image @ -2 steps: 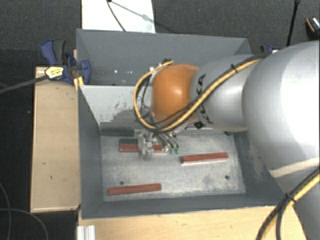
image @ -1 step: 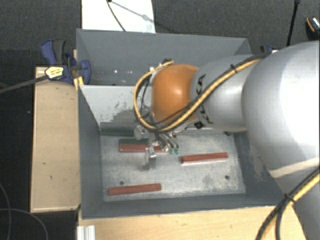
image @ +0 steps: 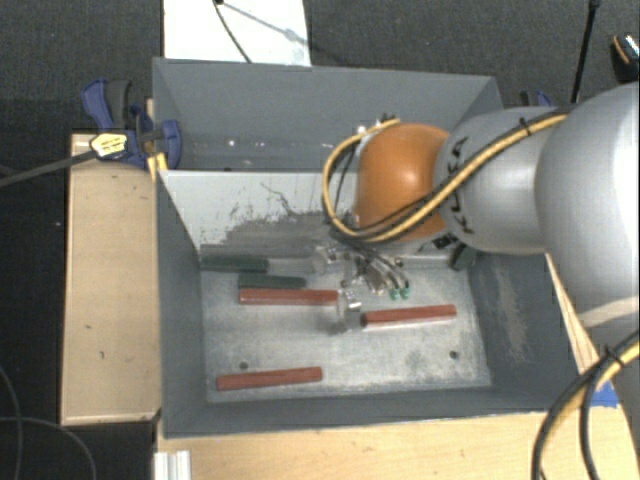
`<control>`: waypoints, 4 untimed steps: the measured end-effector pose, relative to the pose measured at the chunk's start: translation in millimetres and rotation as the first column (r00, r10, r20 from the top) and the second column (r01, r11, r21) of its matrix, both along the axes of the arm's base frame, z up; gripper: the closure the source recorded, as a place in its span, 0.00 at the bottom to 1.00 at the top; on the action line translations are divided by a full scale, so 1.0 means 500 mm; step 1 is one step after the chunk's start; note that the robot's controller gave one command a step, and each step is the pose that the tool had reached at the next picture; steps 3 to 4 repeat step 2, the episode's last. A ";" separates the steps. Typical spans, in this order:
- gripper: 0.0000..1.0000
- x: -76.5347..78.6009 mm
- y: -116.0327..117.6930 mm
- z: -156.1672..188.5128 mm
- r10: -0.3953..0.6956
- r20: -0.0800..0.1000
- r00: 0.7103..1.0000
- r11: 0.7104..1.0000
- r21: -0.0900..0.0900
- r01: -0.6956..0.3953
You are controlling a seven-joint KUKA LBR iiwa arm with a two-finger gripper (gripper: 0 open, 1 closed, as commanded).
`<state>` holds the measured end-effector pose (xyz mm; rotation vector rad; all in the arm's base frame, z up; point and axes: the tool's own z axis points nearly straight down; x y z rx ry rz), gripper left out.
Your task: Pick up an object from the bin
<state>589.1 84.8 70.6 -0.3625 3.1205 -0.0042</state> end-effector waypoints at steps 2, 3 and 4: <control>1.00 -0.004 0.024 0.352 0.023 0.012 1.000 1.000 0.005 -0.023; 1.00 -0.004 0.024 0.352 0.023 0.012 1.000 1.000 0.005 -0.023; 1.00 -0.004 0.024 0.352 0.023 0.012 1.000 1.000 0.005 -0.023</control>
Offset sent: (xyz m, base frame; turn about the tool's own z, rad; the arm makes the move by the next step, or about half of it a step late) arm 0.0000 0.0000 0.0000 0.0000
